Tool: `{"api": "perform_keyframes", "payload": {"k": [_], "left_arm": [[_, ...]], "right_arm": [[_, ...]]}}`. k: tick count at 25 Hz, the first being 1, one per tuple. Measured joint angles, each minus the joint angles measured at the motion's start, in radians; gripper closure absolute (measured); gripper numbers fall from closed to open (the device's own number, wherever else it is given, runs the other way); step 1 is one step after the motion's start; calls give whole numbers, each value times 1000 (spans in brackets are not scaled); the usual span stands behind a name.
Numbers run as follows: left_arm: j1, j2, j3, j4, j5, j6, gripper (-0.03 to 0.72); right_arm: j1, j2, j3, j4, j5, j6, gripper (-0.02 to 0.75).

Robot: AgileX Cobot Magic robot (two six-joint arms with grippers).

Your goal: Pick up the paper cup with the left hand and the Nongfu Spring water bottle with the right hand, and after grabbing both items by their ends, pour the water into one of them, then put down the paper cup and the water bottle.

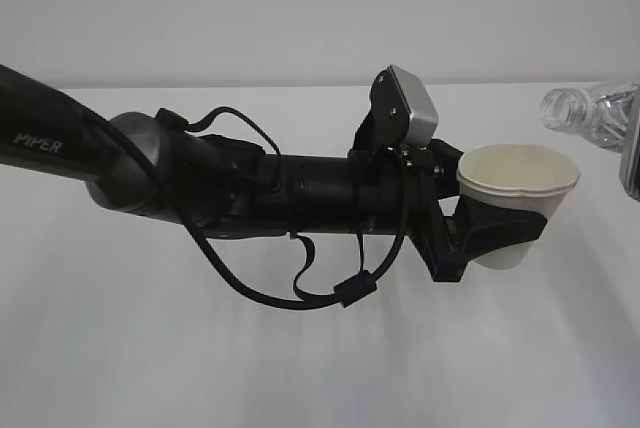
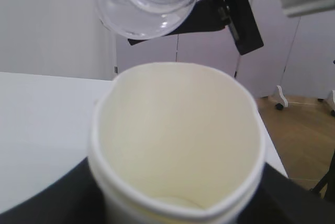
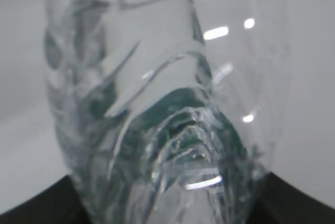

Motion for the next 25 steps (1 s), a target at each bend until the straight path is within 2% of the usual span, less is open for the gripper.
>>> {"api": "perform_keyframes", "payload": {"k": [25], "left_arm": [[0, 0, 0, 8, 0, -11, 241]], "right_arm": [[0, 0, 0, -99, 0, 0, 328]]}}
